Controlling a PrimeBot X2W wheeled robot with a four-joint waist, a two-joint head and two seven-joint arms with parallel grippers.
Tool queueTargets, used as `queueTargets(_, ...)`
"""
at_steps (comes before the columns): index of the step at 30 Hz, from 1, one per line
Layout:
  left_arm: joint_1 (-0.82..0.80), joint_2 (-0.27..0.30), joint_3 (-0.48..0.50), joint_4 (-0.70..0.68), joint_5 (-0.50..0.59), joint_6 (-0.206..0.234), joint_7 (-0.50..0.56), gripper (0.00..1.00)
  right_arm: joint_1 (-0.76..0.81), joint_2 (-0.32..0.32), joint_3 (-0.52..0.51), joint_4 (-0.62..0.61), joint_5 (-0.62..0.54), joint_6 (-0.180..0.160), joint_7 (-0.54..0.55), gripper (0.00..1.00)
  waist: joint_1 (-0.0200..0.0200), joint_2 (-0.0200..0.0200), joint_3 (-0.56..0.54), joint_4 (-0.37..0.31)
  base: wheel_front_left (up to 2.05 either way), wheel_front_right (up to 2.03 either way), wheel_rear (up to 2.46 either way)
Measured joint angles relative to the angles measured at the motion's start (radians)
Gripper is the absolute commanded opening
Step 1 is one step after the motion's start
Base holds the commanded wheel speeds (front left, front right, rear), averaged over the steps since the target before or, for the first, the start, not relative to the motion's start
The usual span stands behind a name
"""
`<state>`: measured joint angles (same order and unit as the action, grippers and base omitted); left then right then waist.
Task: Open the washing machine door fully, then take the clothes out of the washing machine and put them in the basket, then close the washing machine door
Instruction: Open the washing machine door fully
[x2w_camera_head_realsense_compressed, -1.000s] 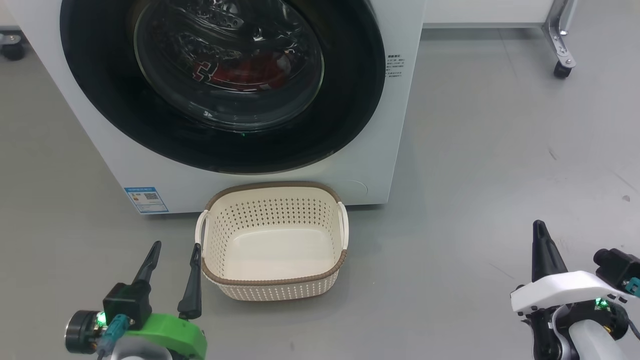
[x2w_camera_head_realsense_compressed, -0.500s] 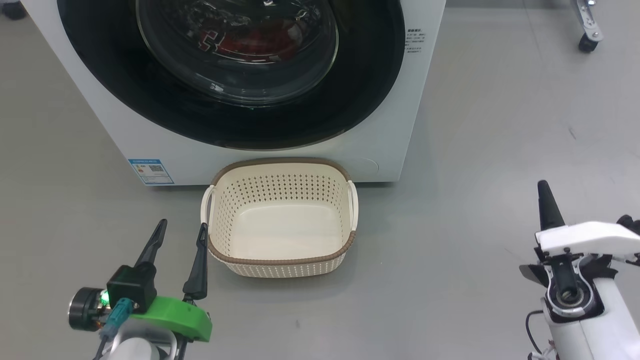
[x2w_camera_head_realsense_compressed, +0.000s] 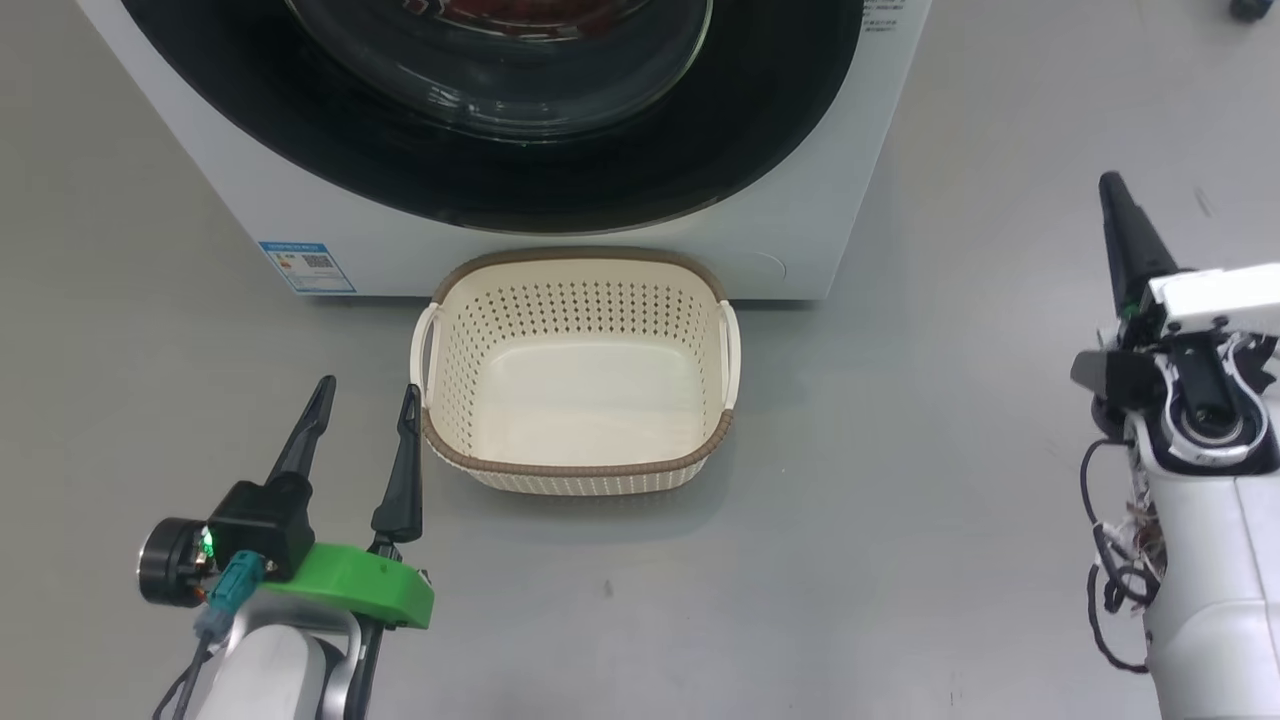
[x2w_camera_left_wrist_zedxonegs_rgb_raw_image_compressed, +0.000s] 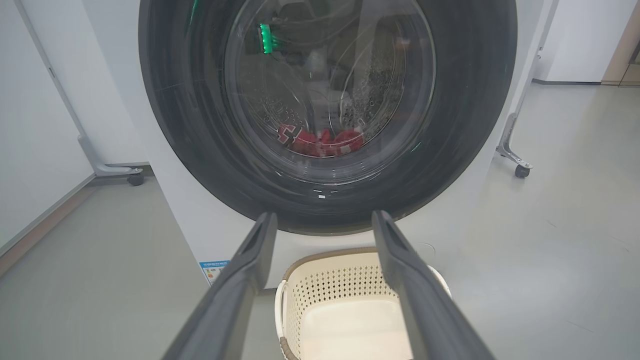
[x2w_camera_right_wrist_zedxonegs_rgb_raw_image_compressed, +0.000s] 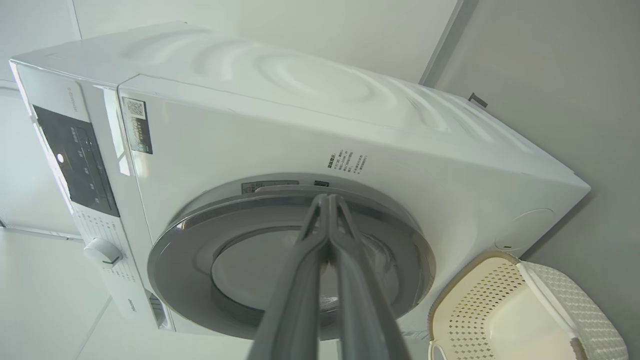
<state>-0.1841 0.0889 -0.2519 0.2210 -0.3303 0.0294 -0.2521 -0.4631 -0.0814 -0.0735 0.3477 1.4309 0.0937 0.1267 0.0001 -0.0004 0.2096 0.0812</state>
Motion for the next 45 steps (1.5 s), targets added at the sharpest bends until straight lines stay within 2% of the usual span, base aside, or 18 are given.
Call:
queueTargets(11, -0.067, -0.017, -0.005, -0.027, 0.007, -0.008, 0.0, 1.0, -0.223, -0.044, -0.032, 0.004, 0.083, -0.047, 0.095, 0.0, 0.0, 0.0, 0.104, 0.039, 0.0, 0.0, 0.0)
queueTargets(25, -0.151, -0.041, -0.025, -0.038, 0.014, -0.023, 0.0, 1.0, -0.456, -0.142, 0.009, 0.042, 0.083, -0.142, 0.214, 0.0, 0.0001, 0.0, 0.228, 0.106, 0.0, 0.0, 0.0)
queueTargets(45, -0.196, -0.056, -0.054, -0.029, 0.014, -0.036, 0.0, 1.0, -0.67, -0.206, 0.092, 0.142, 0.043, -0.195, 0.339, 0.0, 0.0001, 0.0, 0.322, 0.192, 0.0, 0.0, 0.0)
